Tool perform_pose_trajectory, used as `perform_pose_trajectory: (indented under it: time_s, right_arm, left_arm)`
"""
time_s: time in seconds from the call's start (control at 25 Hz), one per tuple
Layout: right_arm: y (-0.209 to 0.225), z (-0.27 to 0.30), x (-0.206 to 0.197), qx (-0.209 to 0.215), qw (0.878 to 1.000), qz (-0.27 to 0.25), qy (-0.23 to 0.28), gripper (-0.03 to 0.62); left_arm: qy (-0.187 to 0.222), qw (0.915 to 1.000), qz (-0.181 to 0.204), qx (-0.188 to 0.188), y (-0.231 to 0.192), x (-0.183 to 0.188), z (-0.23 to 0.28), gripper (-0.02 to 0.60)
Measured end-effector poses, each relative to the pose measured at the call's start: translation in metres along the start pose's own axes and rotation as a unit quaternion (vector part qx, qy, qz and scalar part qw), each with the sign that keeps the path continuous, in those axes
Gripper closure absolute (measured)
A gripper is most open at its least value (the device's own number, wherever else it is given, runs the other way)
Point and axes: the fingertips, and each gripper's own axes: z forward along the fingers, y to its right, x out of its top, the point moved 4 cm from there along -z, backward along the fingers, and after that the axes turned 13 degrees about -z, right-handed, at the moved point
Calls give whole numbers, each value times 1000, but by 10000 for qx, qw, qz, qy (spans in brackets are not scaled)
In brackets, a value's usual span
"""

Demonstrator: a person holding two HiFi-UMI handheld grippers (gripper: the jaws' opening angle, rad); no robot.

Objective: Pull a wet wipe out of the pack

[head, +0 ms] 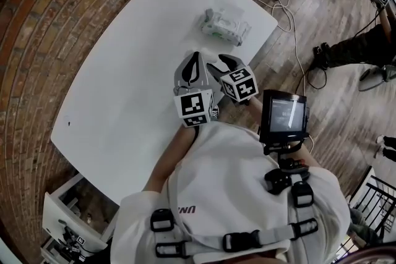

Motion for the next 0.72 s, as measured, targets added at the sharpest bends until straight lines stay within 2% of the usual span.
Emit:
perform_pose_trajectory:
  time_s: [0.2,0.4,0.44,0.56,0.72]
  right_arm:
    - [16,-37,40,-611,9948,-53,810,386]
    - [23,-74,87,-1368,9767,-51,1653,564]
    - [24,-80,92,-1536,9722,-24,1769,579]
    - [27,-95,101,-1940,9595,62,2042,588]
    - [22,-110,104,-2192,9501,-64,2217,588]
  left_arm:
    - [32,10000,-1,12,0,1,-1,578]
    - [56,9999,103,28,0,3,-1,578]
    - [72,9999,124,21,0,4,0,578]
    - [119,9998,148,12,0,9,0,578]
    - [151,9998,104,-106,6,15,0,578]
